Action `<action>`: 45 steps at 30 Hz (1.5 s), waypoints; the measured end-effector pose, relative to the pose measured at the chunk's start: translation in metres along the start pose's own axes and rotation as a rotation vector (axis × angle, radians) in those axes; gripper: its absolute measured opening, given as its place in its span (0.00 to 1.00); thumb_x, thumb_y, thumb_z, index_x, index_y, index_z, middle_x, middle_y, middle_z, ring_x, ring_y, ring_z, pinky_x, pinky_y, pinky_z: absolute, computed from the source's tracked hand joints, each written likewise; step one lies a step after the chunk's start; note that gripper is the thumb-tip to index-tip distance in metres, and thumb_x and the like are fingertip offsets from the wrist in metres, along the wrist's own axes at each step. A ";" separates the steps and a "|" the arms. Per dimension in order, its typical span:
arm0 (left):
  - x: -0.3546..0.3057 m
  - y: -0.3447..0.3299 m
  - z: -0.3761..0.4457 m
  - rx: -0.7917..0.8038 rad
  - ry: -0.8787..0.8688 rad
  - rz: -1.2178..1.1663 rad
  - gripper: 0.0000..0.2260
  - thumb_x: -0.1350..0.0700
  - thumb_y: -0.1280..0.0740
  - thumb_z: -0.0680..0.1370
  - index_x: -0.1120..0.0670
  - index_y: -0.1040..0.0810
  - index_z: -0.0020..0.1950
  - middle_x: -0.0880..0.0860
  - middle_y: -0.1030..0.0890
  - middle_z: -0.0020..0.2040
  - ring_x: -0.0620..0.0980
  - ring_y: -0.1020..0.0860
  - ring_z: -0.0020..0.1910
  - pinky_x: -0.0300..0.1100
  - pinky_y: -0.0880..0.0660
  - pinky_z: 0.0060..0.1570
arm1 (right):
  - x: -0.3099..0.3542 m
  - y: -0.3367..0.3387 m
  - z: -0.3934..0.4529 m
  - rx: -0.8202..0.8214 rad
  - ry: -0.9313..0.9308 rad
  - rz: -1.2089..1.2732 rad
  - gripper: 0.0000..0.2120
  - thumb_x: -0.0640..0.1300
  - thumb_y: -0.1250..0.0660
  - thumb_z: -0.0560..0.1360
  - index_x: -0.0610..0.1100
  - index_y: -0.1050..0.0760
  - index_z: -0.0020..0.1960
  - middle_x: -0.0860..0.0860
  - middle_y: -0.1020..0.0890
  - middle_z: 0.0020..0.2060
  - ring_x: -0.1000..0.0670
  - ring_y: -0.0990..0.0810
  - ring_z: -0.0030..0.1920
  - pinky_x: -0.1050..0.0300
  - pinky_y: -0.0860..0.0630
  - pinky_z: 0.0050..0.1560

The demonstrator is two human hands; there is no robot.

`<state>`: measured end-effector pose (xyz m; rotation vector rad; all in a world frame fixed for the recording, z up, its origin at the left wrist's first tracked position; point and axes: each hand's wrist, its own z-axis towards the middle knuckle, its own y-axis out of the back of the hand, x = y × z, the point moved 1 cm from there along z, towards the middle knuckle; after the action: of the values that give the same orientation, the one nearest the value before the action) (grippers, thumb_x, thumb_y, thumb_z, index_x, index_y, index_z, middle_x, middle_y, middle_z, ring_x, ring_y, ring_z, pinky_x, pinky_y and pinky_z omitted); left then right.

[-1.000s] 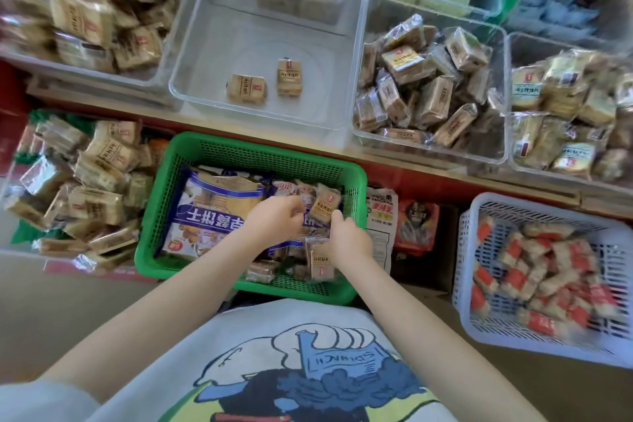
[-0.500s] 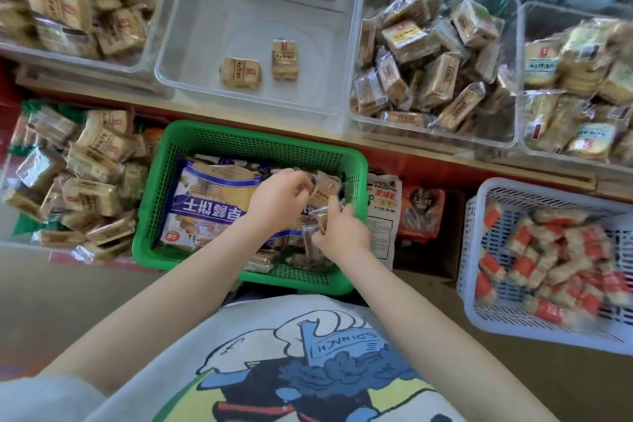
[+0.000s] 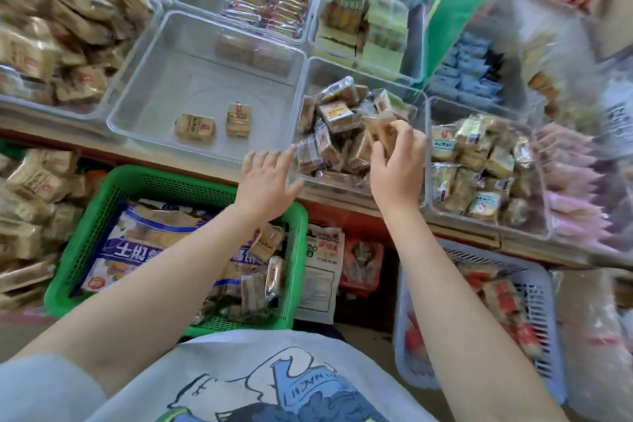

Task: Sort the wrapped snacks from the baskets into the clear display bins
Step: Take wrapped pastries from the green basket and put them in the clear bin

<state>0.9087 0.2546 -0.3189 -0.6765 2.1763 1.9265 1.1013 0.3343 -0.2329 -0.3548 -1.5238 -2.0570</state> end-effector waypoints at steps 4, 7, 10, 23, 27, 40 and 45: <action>-0.001 0.002 0.003 0.062 0.035 0.038 0.32 0.37 0.45 0.80 0.41 0.52 0.81 0.55 0.39 0.79 0.54 0.44 0.78 0.53 0.58 0.77 | -0.009 -0.020 0.041 0.247 -0.021 -0.117 0.19 0.48 0.36 0.80 0.42 0.32 0.69 0.40 0.34 0.67 0.43 0.28 0.61 0.45 0.23 0.59; -0.002 0.008 -0.001 0.102 0.035 0.047 0.36 0.36 0.43 0.79 0.44 0.58 0.81 0.54 0.42 0.79 0.53 0.46 0.78 0.51 0.60 0.76 | -0.016 -0.042 0.046 0.550 0.045 -0.257 0.27 0.52 0.40 0.82 0.44 0.39 0.77 0.42 0.49 0.80 0.42 0.51 0.80 0.44 0.40 0.76; -0.002 0.009 -0.001 0.135 0.047 0.061 0.40 0.35 0.43 0.79 0.48 0.61 0.81 0.54 0.44 0.80 0.53 0.48 0.79 0.51 0.60 0.77 | -0.027 -0.051 0.057 0.555 0.052 -0.400 0.30 0.57 0.46 0.83 0.45 0.45 0.81 0.41 0.56 0.81 0.42 0.59 0.80 0.42 0.53 0.79; 0.014 0.025 -0.013 -0.045 -0.014 -0.213 0.25 0.50 0.35 0.78 0.52 0.33 0.75 0.56 0.31 0.72 0.56 0.37 0.73 0.53 0.42 0.75 | 0.035 -0.056 -0.056 0.412 0.224 0.133 0.10 0.41 0.40 0.78 0.42 0.21 0.49 0.49 0.19 0.40 0.49 0.21 0.41 0.49 0.23 0.42; 0.036 0.007 -0.049 -0.336 0.083 -0.225 0.06 0.57 0.35 0.77 0.56 0.22 0.52 0.54 0.22 0.49 0.54 0.25 0.48 0.50 0.25 0.45 | 0.018 -0.088 -0.109 0.769 -0.031 0.005 0.09 0.42 0.40 0.80 0.44 0.21 0.54 0.49 0.18 0.47 0.47 0.21 0.48 0.53 0.26 0.44; 0.051 -0.106 -0.049 0.500 -0.192 0.404 0.37 0.59 0.31 0.76 0.50 0.46 0.80 0.54 0.41 0.78 0.60 0.34 0.70 0.54 0.27 0.60 | -0.012 -0.101 -0.163 0.845 -0.227 -0.096 0.11 0.44 0.41 0.81 0.45 0.25 0.60 0.49 0.27 0.57 0.49 0.24 0.47 0.54 0.30 0.43; 0.057 -0.094 -0.048 0.379 -0.123 0.298 0.31 0.60 0.30 0.73 0.53 0.38 0.73 0.54 0.28 0.65 0.58 0.28 0.59 0.51 0.26 0.49 | -0.007 -0.095 -0.158 0.785 -0.289 0.016 0.11 0.44 0.41 0.81 0.47 0.24 0.61 0.52 0.28 0.57 0.52 0.25 0.46 0.55 0.30 0.46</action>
<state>0.9075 0.1890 -0.4191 -0.1740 2.5721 1.5448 1.0701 0.2076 -0.3629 -0.3509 -2.3332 -1.2737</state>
